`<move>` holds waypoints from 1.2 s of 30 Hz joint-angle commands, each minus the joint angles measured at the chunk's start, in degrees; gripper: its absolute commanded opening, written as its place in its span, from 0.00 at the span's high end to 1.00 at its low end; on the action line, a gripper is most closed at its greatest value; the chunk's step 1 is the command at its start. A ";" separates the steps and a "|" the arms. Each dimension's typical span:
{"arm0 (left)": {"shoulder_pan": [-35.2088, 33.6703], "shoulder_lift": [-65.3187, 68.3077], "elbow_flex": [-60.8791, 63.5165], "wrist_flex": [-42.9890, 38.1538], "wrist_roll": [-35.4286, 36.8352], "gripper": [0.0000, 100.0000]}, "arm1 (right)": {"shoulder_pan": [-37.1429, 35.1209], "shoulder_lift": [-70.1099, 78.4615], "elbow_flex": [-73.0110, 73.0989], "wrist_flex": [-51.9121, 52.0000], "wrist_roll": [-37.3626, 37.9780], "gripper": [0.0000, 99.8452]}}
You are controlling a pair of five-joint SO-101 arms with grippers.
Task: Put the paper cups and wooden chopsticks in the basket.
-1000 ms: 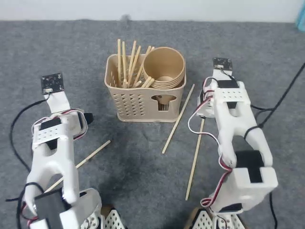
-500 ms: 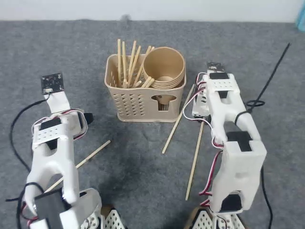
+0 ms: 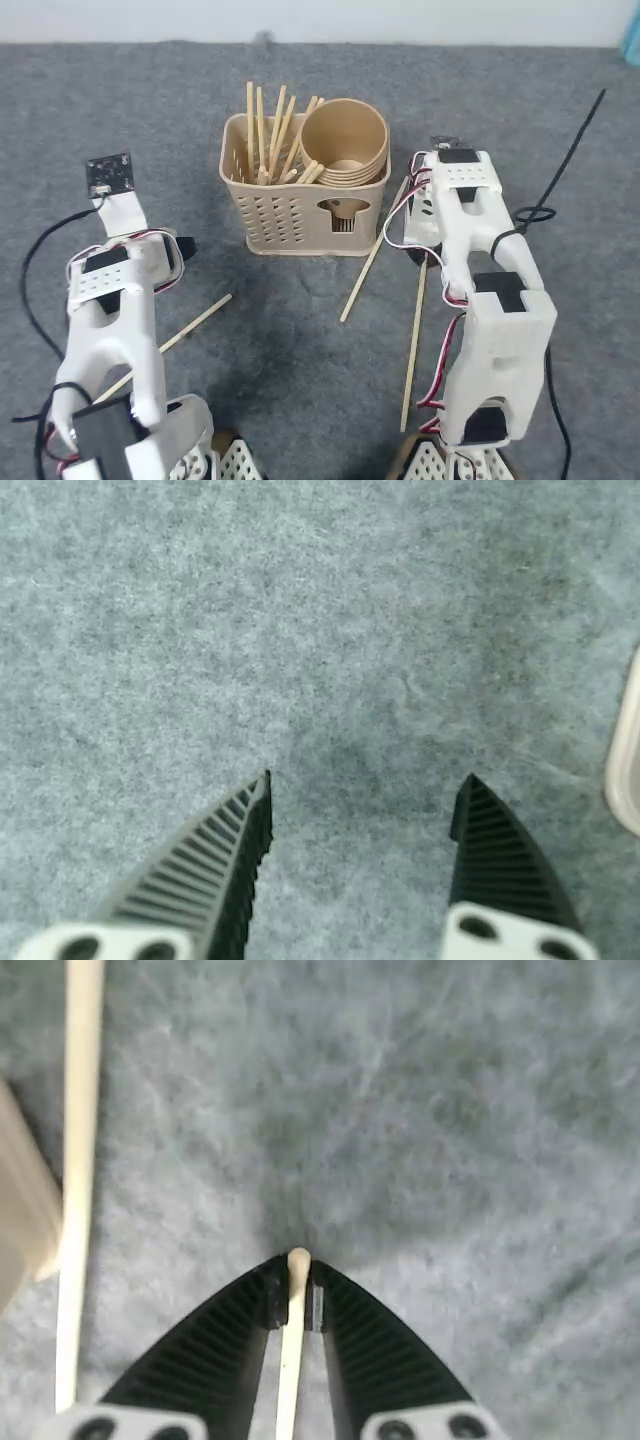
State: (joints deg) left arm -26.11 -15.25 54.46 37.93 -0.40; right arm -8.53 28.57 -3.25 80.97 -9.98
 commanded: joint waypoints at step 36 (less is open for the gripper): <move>0.09 -0.70 -1.01 0.26 -0.44 0.72 | -2.59 -110.55 34.90 -40.57 -3.78 0.99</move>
State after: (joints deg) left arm -26.11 -15.25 54.46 37.93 -0.40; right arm -8.35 -81.41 32.35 50.11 -11.12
